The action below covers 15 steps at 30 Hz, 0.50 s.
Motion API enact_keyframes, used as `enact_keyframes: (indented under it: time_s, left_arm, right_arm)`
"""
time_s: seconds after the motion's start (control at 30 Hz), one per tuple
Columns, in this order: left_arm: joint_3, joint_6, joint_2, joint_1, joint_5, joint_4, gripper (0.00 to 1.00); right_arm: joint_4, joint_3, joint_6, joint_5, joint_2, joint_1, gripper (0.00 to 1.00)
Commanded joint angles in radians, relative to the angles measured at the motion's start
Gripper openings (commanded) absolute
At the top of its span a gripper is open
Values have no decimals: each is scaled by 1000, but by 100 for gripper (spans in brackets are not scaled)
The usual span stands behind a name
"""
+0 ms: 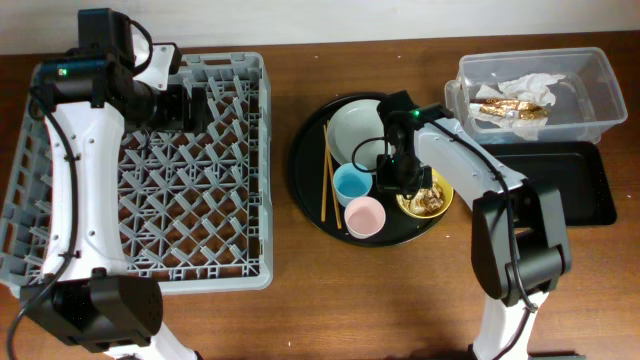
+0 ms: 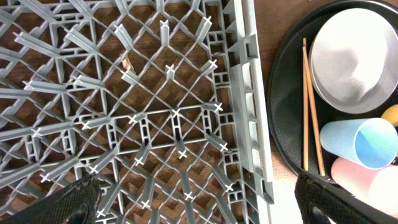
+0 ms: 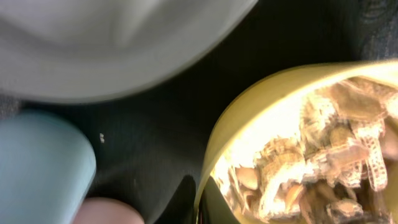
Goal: Sort waste into correct bins and load items into the dishwasher rack
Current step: 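Grasp the yellow bowl rim with the right gripper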
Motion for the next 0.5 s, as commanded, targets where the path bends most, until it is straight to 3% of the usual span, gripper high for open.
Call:
enact_keyframes:
  time_s: [0.0, 0.2, 0.4, 0.47]
  left_arm:
    - [19, 16, 7, 4, 11, 2, 99]
    - [19, 16, 7, 4, 11, 2, 99]
    - [19, 16, 7, 4, 11, 2, 99]
    - [19, 16, 7, 4, 11, 2, 99]
  right_arm:
    - [-108, 79, -51, -6, -8, -6, 4]
    - [-279, 297, -153, -65, -79, -87, 4]
    - [-285, 313, -304, -259, -147, -320, 4]
    - [-284, 312, -425, -362, -146, -414, 4]
